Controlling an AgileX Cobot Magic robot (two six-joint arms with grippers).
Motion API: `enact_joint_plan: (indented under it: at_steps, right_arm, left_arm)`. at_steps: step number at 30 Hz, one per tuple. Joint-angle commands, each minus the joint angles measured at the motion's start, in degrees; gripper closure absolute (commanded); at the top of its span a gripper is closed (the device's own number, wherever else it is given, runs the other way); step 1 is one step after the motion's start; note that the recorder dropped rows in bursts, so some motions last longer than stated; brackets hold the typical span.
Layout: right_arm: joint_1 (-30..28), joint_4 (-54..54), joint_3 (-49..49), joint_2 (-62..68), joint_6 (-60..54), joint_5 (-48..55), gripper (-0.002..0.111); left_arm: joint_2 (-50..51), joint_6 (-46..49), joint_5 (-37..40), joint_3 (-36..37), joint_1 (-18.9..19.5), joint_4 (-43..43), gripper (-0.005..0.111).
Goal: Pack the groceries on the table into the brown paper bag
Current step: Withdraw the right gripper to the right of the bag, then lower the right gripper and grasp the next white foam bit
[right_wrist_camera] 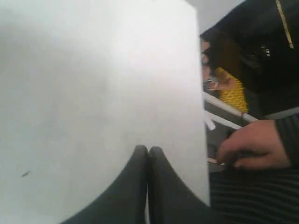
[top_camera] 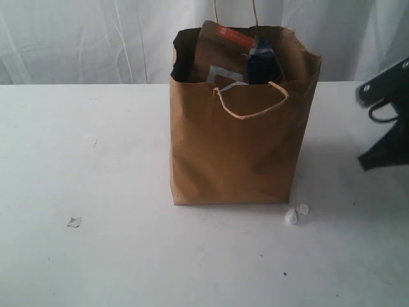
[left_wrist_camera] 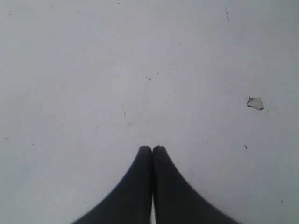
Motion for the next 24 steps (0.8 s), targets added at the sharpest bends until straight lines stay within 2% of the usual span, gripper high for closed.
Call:
enact_joint_plan:
  at_steps: [1, 5, 7, 10, 12, 15, 19, 21, 24]
  right_arm:
    - [0.8, -0.4, 6.2, -0.6, -1.6, 8.8, 0.108]
    - [0.8, -0.4, 7.6, -0.9, 2.2, 14.1, 0.108]
    - [0.8, -0.4, 8.1, -0.9, 11.5, 13.8, 0.108]
    - [0.8, -0.4, 9.9, -1.6, 32.5, 13.0, 0.108]
    - [0.8, -5.5, 11.7, -2.3, 44.1, 15.0, 0.108]
    - [0.8, -16.5, 13.6, -3.2, 53.6, 20.2, 0.108]
    - [0.8, -27.5, 14.0, -4.6, 70.9, 33.3, 0.108]
    - [0.8, -30.6, 14.0, -5.2, 71.8, 39.9, 0.108]
    - [0.8, -36.2, 13.8, -6.5, 65.4, 49.9, 0.108]
  left_arm:
    - [-0.3, 0.0, 2.2, 0.4, -0.3, 0.0, 0.107]
    - [-0.3, 0.0, 2.2, 0.4, -0.3, 0.0, 0.107]
    - [-0.3, 0.0, 2.2, 0.4, -0.3, 0.0, 0.107]
    - [-0.3, 0.0, 2.2, 0.4, -0.3, 0.0, 0.107]
    - [-0.3, 0.0, 2.2, 0.4, -0.3, 0.0, 0.107]
    - [-0.3, 0.0, 2.2, 0.4, -0.3, 0.0, 0.107]
    - [-0.3, 0.0, 2.2, 0.4, -0.3, 0.0, 0.107]
    - [-0.3, 0.0, 2.2, 0.4, -0.3, 0.0, 0.107]
    - [-0.3, 0.0, 2.2, 0.4, -0.3, 0.0, 0.107]
